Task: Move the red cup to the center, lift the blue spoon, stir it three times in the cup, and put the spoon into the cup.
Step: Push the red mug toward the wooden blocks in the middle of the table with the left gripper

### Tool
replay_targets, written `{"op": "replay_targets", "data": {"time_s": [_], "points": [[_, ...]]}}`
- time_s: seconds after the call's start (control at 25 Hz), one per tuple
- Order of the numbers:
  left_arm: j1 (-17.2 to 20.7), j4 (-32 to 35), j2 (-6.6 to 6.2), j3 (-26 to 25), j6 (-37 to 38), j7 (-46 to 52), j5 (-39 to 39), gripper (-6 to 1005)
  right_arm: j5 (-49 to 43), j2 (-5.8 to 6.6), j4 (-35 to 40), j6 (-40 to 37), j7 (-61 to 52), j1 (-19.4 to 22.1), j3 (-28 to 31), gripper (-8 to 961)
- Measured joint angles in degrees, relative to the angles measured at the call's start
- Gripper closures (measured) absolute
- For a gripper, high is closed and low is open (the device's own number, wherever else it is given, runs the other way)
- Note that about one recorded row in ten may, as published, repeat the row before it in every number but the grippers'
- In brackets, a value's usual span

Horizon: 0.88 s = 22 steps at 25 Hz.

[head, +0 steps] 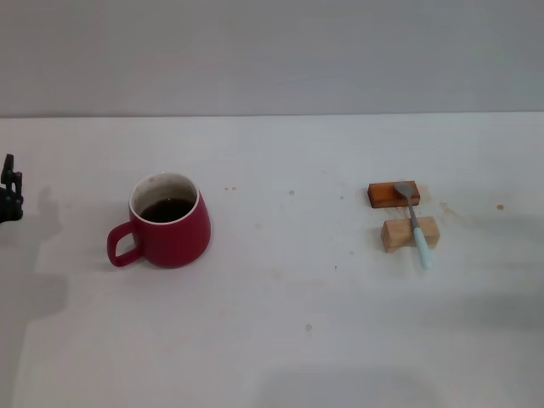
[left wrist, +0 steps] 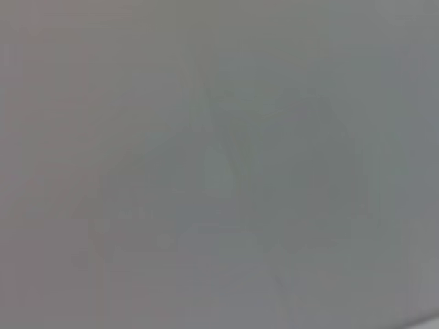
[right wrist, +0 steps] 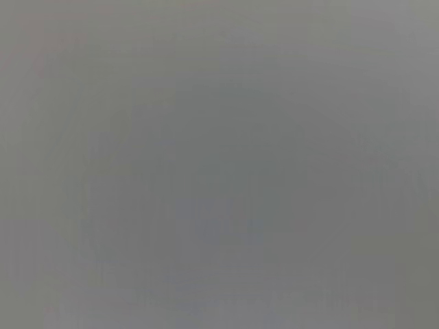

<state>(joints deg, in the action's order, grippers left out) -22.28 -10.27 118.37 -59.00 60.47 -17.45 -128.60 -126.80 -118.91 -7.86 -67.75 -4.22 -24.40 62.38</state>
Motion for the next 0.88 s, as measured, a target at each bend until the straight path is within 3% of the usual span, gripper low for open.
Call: {"op": "replay_targets", "data": {"time_s": [0.32, 0.72, 0.88], "points": [[-0.4, 1.4, -0.05, 7.5, -0.7, -11.9, -0.2, 568, 0.1, 0.00, 0.0, 0.0, 0.0, 0.1, 0.0, 201], [-1.0, 2.1, -0.02, 14.5, -2.9, -18.1, -0.3, 1001, 0.1, 0.00, 0.0, 0.0, 0.0, -0.2, -0.2, 201], [-1.1, 2.1, 0.03, 15.5, -3.0, -18.2, -0.3, 1001, 0.0, 0.00, 0.0, 0.0, 0.0, -0.3, -0.2, 201]]}}
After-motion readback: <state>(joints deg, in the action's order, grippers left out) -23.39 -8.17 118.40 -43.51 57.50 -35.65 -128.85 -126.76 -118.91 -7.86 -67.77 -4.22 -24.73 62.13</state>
